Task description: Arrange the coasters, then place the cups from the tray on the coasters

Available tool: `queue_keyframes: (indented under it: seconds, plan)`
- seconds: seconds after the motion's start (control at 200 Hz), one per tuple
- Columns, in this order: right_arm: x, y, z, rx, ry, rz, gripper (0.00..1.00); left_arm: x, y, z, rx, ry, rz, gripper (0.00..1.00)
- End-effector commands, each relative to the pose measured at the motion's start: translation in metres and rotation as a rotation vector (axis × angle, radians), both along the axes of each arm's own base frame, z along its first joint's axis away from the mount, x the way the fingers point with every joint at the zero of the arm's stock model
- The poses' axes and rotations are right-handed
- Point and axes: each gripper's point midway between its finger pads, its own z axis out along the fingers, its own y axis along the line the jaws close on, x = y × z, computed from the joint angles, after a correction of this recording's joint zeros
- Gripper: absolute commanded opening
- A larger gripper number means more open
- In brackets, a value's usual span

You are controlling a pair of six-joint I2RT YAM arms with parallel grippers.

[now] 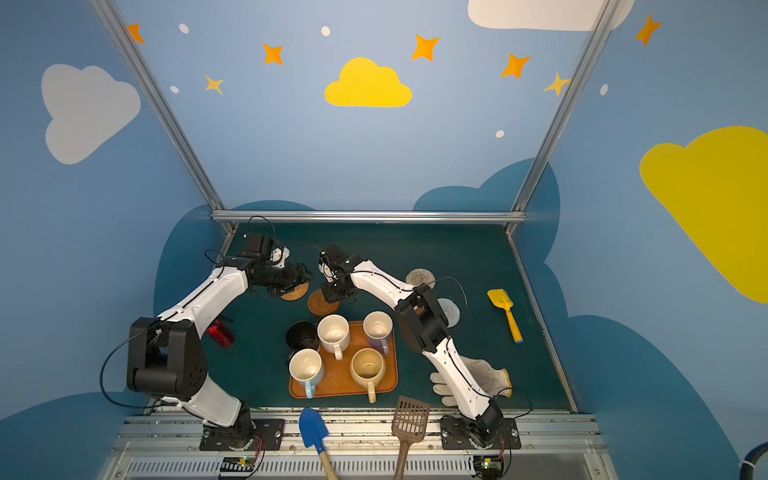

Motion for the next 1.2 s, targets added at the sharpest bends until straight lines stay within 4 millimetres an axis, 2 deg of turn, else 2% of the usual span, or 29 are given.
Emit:
queue_keyframes:
  seconds: [0.0,0.215,0.335,0.486,0.621,0.766,0.871,0.971,1.111,1.196]
  plan:
    - [0.01,-0.016,-0.01,-0.091,-0.031,-0.042,0.43,0.003,0.0,0.016,-0.026,-0.053,-0.001,0.85]
    - [0.012,-0.018,-0.024,-0.119,-0.022,-0.051,0.42,0.0,0.008,0.005,-0.009,-0.037,0.024,0.85]
    - [0.014,-0.018,-0.031,-0.133,-0.021,-0.055,0.43,0.001,0.027,-0.012,0.049,-0.002,0.088,0.86]
    - [0.014,-0.013,-0.042,-0.15,-0.012,-0.053,0.46,0.005,0.027,-0.024,0.026,0.004,0.09,0.86]
    - [0.018,-0.025,-0.054,-0.221,-0.024,-0.076,0.43,0.002,0.025,-0.031,0.015,0.022,0.087,0.86]
    - [0.035,-0.044,-0.044,-0.267,-0.074,-0.123,0.33,0.0,0.022,-0.036,0.014,0.035,0.073,0.85]
    - [0.052,-0.054,-0.034,-0.268,-0.114,-0.147,0.3,-0.001,0.018,-0.041,0.003,0.04,0.065,0.85]
    - [0.065,-0.057,-0.024,-0.255,-0.149,-0.164,0.3,0.0,0.012,-0.047,-0.011,0.052,0.055,0.84]
    - [0.071,-0.056,-0.013,-0.237,-0.163,-0.171,0.3,-0.002,-0.003,-0.058,-0.017,0.09,0.019,0.83]
    - [0.08,-0.06,-0.012,-0.231,-0.178,-0.18,0.31,-0.003,-0.01,-0.065,-0.017,0.094,0.01,0.83]
